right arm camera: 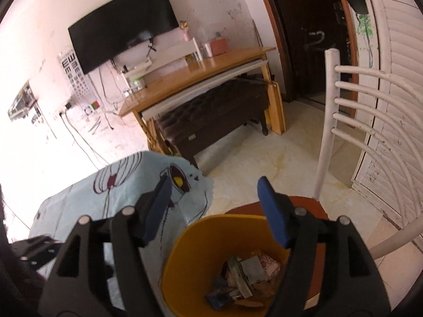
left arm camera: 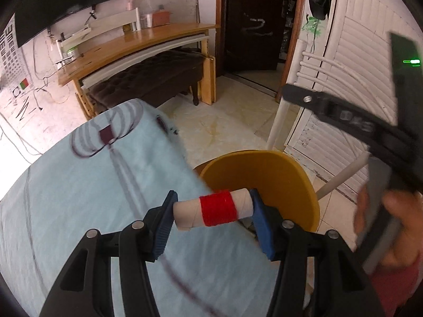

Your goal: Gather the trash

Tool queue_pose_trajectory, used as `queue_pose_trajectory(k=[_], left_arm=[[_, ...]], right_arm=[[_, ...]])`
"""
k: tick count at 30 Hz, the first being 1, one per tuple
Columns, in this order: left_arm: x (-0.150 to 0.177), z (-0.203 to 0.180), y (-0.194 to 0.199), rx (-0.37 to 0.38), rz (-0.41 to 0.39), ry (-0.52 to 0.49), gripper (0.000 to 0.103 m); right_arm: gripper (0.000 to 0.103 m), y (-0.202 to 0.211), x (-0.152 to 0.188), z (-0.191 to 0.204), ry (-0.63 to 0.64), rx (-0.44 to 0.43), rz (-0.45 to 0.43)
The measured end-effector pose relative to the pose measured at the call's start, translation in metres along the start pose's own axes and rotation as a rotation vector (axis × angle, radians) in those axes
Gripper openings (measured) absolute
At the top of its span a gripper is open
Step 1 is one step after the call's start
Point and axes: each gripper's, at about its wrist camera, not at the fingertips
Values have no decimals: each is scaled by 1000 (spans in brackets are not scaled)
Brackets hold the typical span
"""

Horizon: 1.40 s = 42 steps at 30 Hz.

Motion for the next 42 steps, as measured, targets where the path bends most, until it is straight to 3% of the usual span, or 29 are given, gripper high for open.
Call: queue_pose_trajectory(k=[8, 11, 15, 19, 22, 27, 31, 34, 39, 42], left_arm=[[-21, -42, -31, 43, 35, -18, 51], [-24, -51, -44, 129, 86, -14, 53], [-21, -47, -51, 196, 141, 24, 74], [-19, -42, -45, 169, 113, 35, 74], [-16, -34, -36, 163, 87, 49, 74], [-7, -16, -19, 156, 54, 68, 75], [7, 13, 3, 144, -7, 127, 81], [28, 40, 22, 94, -70, 152, 87], [57, 86, 39, 12, -118, 218, 92], [76, 114, 48, -60, -159, 244, 95]], right_arm=[[65, 34, -10, -26, -87, -27, -103], [65, 43, -12, -32, -110, -43, -130], [65, 46, -14, -32, -114, -65, -142], [66, 44, -14, -25, -98, -78, -139], [76, 44, -14, -20, -83, -87, -139], [77, 42, -13, -9, -66, -100, -137], [89, 38, -11, 4, -42, -106, -138], [96, 34, -10, 16, -24, -121, -144], [97, 21, -3, 53, 69, -130, -125], [97, 18, 4, 76, 100, -132, -173]])
Point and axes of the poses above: each gripper's, at about its wrist camera, not at the fingertips, and y roughly against the way its jaws point, z to its left, x to its underside, and after that the axes turned 13 degrees about -x, right-handed
